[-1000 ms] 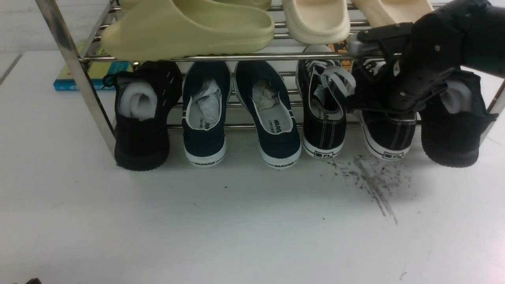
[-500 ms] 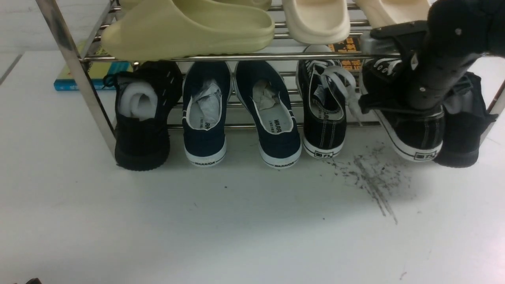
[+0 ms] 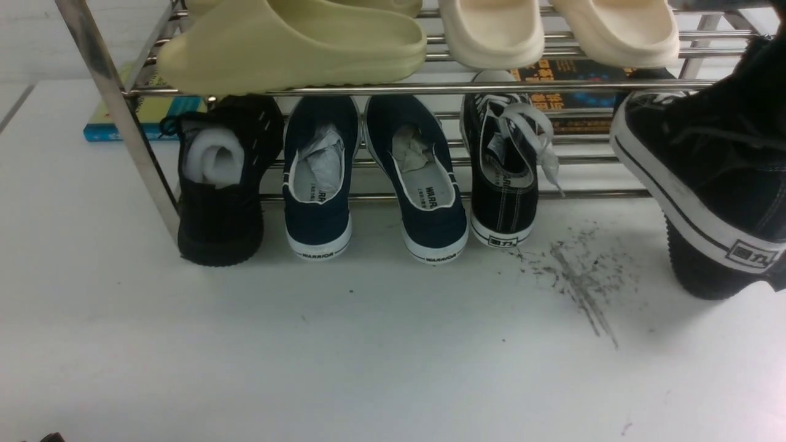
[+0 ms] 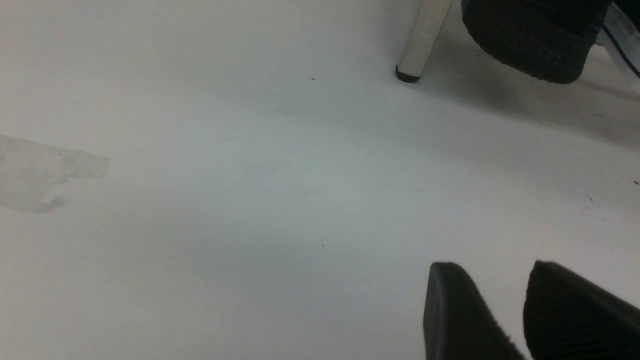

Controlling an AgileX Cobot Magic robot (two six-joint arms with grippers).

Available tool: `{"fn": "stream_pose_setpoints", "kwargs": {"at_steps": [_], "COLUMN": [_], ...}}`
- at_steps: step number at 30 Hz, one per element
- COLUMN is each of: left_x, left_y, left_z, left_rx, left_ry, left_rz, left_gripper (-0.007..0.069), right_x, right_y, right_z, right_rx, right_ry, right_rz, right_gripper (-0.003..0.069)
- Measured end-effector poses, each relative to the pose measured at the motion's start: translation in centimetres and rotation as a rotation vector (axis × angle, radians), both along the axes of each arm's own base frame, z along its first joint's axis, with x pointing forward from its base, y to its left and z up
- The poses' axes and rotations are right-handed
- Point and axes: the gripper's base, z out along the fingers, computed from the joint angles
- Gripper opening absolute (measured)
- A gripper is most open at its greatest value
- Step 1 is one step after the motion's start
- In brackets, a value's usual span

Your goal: Take the shoes off the shelf with your hand on the white table.

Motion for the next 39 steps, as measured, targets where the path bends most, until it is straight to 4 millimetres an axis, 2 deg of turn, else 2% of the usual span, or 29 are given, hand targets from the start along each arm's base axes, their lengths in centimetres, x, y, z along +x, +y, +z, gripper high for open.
{"fn": "stream_pose_setpoints", "kwargs": {"at_steps": [14, 21, 25, 31, 39], "left_x": [0.0, 0.0, 0.0, 0.0, 0.0], "left_y": [0.0, 0.0, 0.0, 0.0, 0.0], "left_z": [0.0, 0.0, 0.0, 0.0, 0.0], "left_rx": [0.001, 0.001, 0.001, 0.001, 0.002], "left_ry": [0.0, 0.0, 0.0, 0.0, 0.0], "left_rz": [0.0, 0.0, 0.0, 0.0, 0.0], "left_gripper": [0.0242, 0.0242, 0.0242, 0.0242, 0.0242], "right_x": [-2.8, -2.5, -1.0, 3.3, 8.0], "right_y": [-0.6, -0.5, -0.7, 0.5, 2.1], "right_z": [1.9, 1.6, 0.5, -1.4, -1.9], "right_rx": [0.061, 0.053, -0.045, -0.103, -0.122], "right_ry": [-0.058, -0.048, -0.039, -0.024, -0.033], "right_rz": [0.044, 0.047, 0.033, 0.013, -0.003], "right_gripper": [0.0013, 0.0013, 0.0015, 0.0015, 0.0015]}}
